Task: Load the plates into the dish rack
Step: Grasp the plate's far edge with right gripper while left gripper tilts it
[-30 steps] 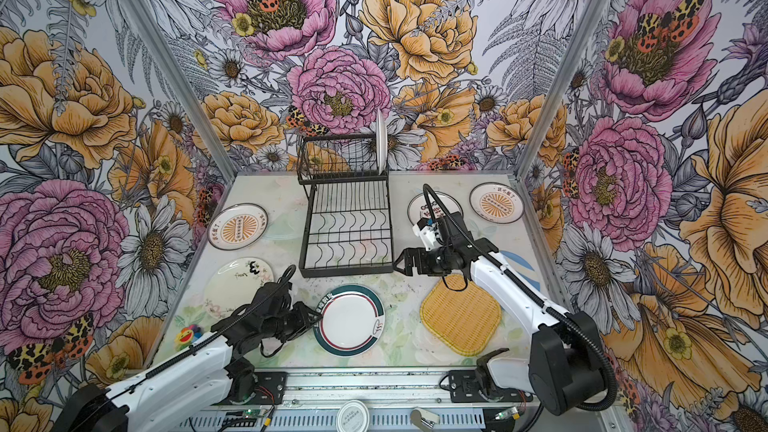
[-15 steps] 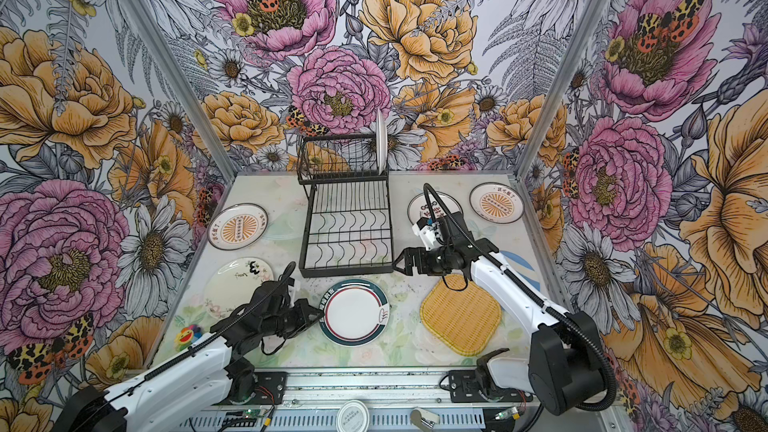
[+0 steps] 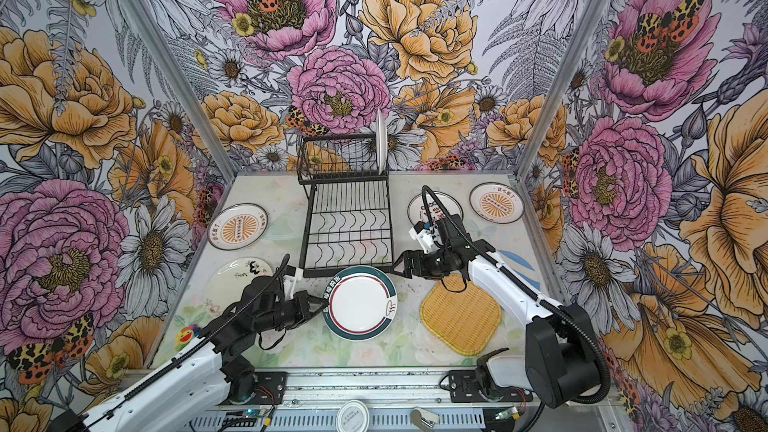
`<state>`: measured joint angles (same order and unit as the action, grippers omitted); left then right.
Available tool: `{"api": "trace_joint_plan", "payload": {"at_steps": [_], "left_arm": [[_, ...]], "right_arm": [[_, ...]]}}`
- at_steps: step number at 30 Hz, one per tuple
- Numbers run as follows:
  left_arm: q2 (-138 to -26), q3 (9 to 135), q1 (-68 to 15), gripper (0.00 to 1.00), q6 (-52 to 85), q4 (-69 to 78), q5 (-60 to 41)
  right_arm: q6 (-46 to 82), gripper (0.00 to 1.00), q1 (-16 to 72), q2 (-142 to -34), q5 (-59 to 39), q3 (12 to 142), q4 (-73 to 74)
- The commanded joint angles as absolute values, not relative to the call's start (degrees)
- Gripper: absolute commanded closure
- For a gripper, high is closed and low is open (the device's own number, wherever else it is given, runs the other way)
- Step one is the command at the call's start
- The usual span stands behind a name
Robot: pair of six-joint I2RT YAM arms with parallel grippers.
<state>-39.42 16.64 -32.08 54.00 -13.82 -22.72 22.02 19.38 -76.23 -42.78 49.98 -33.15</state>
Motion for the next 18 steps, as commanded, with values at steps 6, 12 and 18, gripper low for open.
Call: {"api": "trace_joint_plan", "payload": {"at_steps": [6, 12, 18], "left_arm": [[-43.2, 23.5, -29.7, 1.0, 50.4, -8.0, -27.4], [-47.1, 25.3, -28.3, 1.0, 48.7, -4.7, -29.6], [-50.3, 26.7, -26.4, 1.0, 48.1, -0.7, -31.9]], "right_arm": [[25.2, 0.12, 22.6, -78.7, -50.1, 51.1, -26.8], [28.3, 0.22, 23.3, -79.4, -53.5, 51.5, -22.1], [28.2, 0.32, 24.6, -80.5, -55.1, 51.7, -21.3]]}}
